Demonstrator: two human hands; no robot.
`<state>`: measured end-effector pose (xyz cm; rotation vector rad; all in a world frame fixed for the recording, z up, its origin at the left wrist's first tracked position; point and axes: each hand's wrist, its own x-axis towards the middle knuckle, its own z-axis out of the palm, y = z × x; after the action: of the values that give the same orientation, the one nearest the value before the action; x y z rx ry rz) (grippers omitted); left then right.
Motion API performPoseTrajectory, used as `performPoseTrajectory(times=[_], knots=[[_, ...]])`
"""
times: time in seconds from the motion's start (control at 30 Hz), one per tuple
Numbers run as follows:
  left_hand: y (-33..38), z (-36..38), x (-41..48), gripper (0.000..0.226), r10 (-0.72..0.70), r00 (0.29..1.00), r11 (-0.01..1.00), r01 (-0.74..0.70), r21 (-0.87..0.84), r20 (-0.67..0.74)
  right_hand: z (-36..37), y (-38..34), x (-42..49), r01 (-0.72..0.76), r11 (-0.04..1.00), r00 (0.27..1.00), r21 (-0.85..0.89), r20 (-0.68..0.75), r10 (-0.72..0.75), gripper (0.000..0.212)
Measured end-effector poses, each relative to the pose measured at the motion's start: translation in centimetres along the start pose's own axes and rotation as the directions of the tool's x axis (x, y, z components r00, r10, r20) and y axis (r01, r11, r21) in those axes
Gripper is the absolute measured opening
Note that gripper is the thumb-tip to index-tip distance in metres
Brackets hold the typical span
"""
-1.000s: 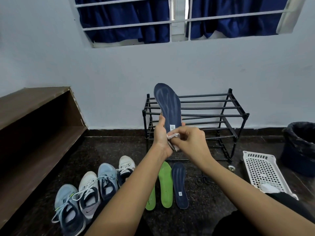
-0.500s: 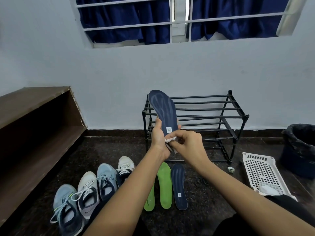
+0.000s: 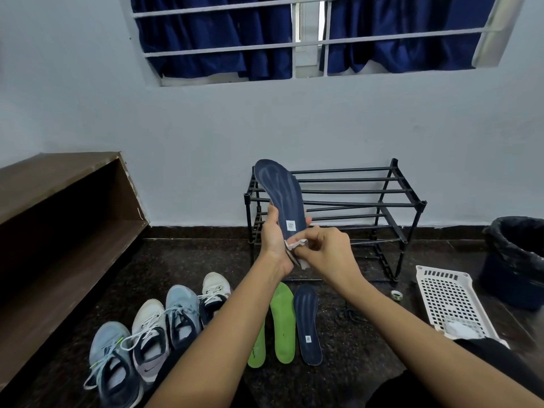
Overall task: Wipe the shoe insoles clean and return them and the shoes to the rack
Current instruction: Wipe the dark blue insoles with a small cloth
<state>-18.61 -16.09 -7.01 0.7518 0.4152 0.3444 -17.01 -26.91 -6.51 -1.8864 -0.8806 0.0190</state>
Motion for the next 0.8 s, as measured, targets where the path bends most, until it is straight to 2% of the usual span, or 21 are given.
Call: performPoseTrajectory(times=[0.1, 0.27, 0.33, 0.6, 0.8], knots=[[-0.5, 0.2, -0.2, 0.066, -0.017, 1.000, 1.000, 0.017, 0.019, -0.006, 0.0, -0.1, 0.0, -0.023, 1.000, 0.999, 0.008, -0.036, 0.023, 0.020], [0.1, 0.4, 0.0, 0.060, -0.044, 0.999, 0.998, 0.045, -0.040, 0.022, -1.5, -0.7, 0.1, -0.076, 0.992, 0.984, -0.096, 0.155, 0.090, 0.020], [0.0, 0.6, -0.1, 0.057, -0.044, 0.999, 0.997, 0.045, -0.065, 0.019, -1.9, -0.7, 0.1, -0.094, 0.987, 0.975, -0.127, 0.191, 0.117, 0.022], [-0.7, 1.0, -0.9, 0.060, -0.024, 0.999, 0.999, 0.023, -0.047, -0.028, -1.1, -1.3, 0.0, -0.020, 0.999, 1.000, -0.046, 0.014, 0.020, 0.018], [-0.2, 1.4, -0.9, 0.056, -0.037, 0.999, 0.991, 0.039, -0.126, 0.016, -2.1, -1.4, -0.4, -0.094, 0.993, 0.990, -0.065, 0.101, 0.100, 0.020]])
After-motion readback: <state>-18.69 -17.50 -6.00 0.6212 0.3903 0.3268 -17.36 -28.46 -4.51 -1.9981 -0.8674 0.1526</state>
